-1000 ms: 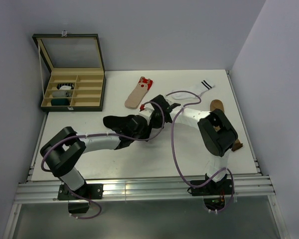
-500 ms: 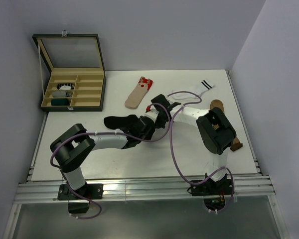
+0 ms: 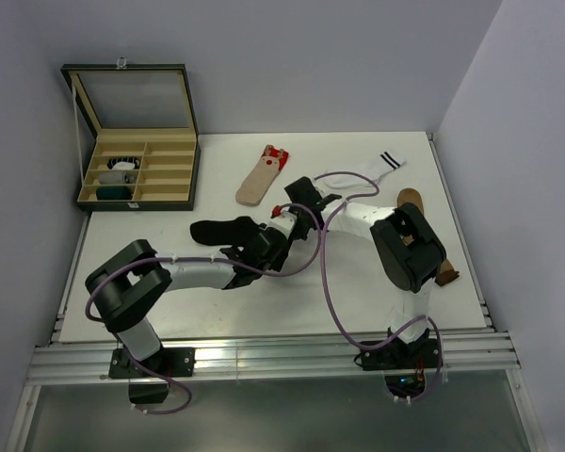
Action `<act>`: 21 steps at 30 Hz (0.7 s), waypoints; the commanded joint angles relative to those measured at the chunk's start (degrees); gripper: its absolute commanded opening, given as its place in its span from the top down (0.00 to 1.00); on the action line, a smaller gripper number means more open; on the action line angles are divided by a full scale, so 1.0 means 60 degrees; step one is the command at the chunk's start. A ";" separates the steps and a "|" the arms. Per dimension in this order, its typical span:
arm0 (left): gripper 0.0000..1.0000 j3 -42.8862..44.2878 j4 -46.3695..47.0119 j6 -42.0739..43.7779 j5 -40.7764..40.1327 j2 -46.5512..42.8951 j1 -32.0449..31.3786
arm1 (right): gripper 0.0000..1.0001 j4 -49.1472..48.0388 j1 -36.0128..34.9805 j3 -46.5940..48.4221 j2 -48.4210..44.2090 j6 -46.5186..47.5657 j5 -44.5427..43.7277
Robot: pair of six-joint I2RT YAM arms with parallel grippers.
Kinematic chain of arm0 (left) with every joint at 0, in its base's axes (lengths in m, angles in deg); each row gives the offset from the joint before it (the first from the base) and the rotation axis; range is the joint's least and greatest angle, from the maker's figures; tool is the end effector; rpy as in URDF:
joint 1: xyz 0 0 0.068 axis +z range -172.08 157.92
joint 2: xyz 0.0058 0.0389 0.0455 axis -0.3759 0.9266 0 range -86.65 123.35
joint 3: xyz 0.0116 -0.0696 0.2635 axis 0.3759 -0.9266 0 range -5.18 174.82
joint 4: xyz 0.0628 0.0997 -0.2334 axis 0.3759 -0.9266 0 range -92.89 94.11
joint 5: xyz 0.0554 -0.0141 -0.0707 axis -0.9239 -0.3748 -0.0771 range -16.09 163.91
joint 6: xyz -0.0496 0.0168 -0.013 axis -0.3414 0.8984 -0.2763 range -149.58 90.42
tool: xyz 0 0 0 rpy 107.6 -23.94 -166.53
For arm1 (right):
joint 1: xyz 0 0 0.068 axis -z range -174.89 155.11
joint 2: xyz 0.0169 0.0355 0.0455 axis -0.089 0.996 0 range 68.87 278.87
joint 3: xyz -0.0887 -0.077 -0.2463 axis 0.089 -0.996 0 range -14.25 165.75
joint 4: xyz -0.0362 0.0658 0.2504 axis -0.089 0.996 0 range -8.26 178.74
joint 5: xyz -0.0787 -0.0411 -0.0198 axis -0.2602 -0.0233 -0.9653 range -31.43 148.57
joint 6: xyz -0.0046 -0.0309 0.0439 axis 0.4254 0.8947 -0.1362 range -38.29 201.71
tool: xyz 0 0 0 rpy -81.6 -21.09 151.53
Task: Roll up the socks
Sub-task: Roll the sock at the center of the board.
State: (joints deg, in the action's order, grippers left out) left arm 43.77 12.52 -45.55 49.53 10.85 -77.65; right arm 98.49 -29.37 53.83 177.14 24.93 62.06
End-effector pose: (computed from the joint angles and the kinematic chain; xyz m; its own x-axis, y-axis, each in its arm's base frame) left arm 0.2059 -0.2747 0.1625 -0.5080 0.2978 -0.8082 0.4504 0.8917 0.0454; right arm 0.3191 0.2216 0.1602 -0.8741 0.4127 -0.2562 0.2534 0.8374 0.4842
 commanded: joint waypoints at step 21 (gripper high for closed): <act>0.46 -0.0366 0.2481 0.0405 0.0943 -0.0079 0.0444 | 1.00 -0.1079 0.0634 -0.0535 0.0061 0.0043 0.0430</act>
State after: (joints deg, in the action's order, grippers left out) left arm 40.68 24.28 -44.80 53.07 8.57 -74.81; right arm 92.92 -26.01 50.99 177.14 24.36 63.85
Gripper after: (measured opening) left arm 0.544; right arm 0.050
